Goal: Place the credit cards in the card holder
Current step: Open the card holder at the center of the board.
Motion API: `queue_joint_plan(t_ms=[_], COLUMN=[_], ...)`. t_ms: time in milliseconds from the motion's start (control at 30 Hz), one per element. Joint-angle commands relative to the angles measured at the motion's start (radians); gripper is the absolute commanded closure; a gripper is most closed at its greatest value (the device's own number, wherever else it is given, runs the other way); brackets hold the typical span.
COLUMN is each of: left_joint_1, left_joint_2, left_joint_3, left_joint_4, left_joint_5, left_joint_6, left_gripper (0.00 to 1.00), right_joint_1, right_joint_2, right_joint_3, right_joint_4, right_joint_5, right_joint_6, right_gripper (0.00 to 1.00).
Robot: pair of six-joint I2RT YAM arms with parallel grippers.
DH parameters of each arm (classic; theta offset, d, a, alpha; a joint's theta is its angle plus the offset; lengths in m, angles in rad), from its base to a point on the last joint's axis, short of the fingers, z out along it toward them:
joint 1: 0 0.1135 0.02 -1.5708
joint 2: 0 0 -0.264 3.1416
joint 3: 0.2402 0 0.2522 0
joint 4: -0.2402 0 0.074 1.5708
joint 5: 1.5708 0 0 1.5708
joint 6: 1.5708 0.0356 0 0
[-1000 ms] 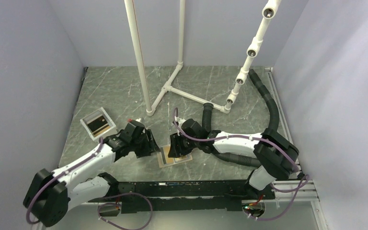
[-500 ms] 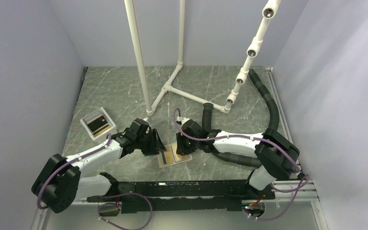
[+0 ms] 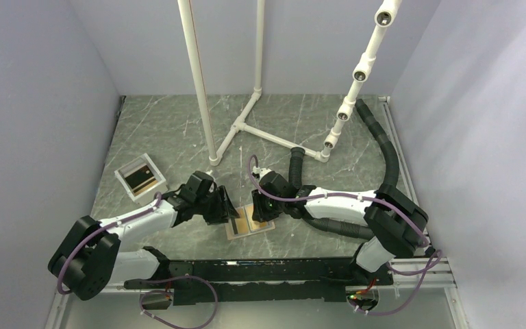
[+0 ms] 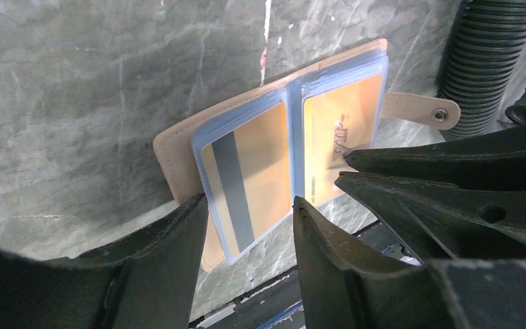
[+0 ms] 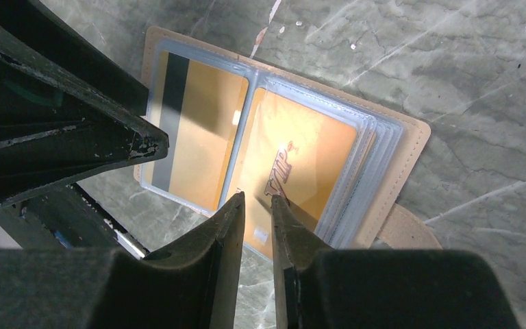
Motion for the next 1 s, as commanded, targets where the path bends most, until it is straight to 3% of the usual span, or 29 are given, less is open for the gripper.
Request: queue_joint_plan(t_ms=[0,333,633,967], left_joint_1=[0.003,0.003,0.002,-0.008], left_joint_2=[-0.007,-0.101,0.016,0.046], left_joint_3=[0.002,0.026,0.030,0.050], left_joint_4=[0.069,0.051,0.181,0.227], left_joint_5=[0.042,0.051,0.113,0.123], left_joint_6=[-0.017,-0.027,-0.060,-0.074], left_gripper=[0.47,0.50,0.52,0.53], right_joint_1=[-0.001,-0.001,0.003,0.009], right_joint_2=[-0.008,-0.012,-0.074,-0.094], right_joint_3=[0.017,0.010,-0.059,-0.148], right_joint_4=[0.012,0.020,0.150,0.325], right_joint_5=[0.015,0.009,-0.094,-0.168], right_joint_6=[0.002,0.004,0.013,0.103], right_gripper=[0.77,0.76,0.54,0.48])
